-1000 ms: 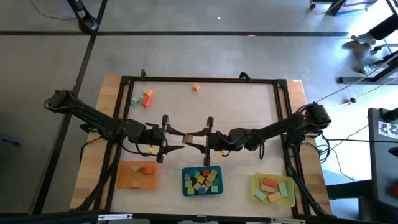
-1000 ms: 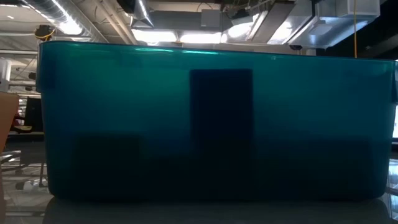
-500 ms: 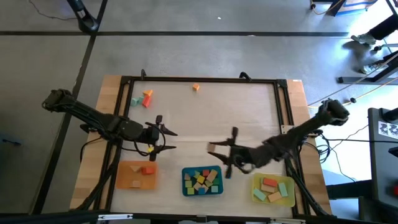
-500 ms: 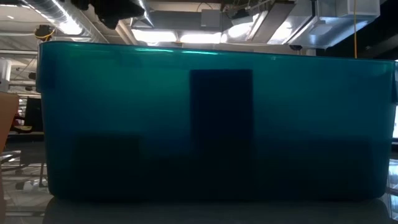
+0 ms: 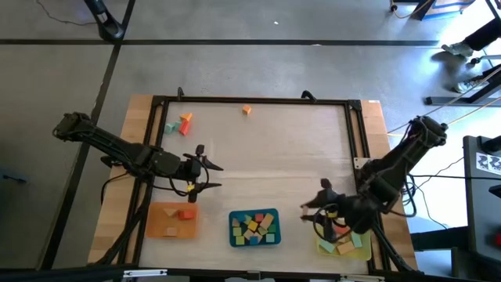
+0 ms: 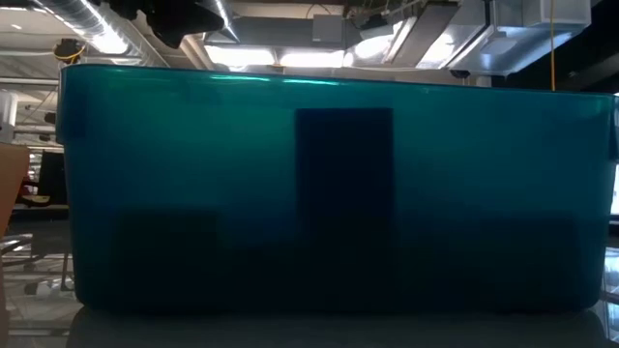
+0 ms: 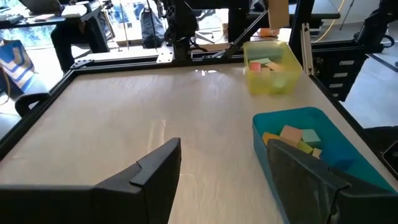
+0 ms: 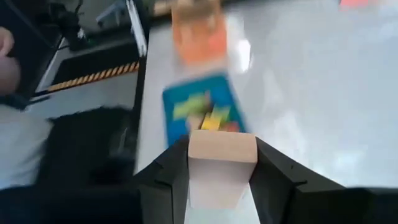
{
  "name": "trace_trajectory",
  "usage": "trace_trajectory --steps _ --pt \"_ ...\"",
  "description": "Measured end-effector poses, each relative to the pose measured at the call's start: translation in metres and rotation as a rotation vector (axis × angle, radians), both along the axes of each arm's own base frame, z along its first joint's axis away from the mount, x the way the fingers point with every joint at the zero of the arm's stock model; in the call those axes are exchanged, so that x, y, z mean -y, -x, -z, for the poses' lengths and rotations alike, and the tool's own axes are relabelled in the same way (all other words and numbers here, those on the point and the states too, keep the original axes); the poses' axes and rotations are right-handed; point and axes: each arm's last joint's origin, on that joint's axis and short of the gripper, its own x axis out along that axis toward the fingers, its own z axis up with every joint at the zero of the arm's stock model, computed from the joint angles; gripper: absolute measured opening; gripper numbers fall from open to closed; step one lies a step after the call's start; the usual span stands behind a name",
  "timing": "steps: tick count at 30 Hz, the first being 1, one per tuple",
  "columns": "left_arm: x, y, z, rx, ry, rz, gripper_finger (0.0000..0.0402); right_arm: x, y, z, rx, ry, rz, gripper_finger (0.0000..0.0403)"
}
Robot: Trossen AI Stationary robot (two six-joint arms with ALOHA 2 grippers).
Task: Sort blocks by size
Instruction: Put the brown rectangular block into the yellow bin
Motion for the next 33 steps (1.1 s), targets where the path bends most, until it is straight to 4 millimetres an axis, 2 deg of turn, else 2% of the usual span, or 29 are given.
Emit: trace_trajectory --steps 6,14,19,27,30,33 --pt "-0.004 -0.001 0.0 0.002 0.004 -0.02 0.0225 -0.012 0.025 0.024 -0.268 -0.186 0.149 0.0131" --pt "-0.006 -0.002 0.0 0.002 0.011 -0.032 0.0225 -0.024 0.047 0.051 -0.545 -0.26 0.338 0.0131" --pt "-0.006 -0.002 0.0 0.003 0.016 -0.033 0.0225 -0.039 0.053 0.065 -0.724 -0.318 0.371 0.0131" --pt "-0.006 -0.002 0.0 0.002 0.012 -0.032 0.0225 -0.046 0.054 0.09 -0.884 -0.215 0.454 0.0136" --pt "-0.006 -0.002 0.0 0.002 0.012 -0.032 0.0225 -0.042 0.051 0.096 -0.912 -0.17 0.502 0.0158" --pt "-0.006 -0.002 0.0 0.002 0.012 -0.032 0.0225 -0.039 0.047 0.097 -0.964 -0.188 0.53 0.0198"
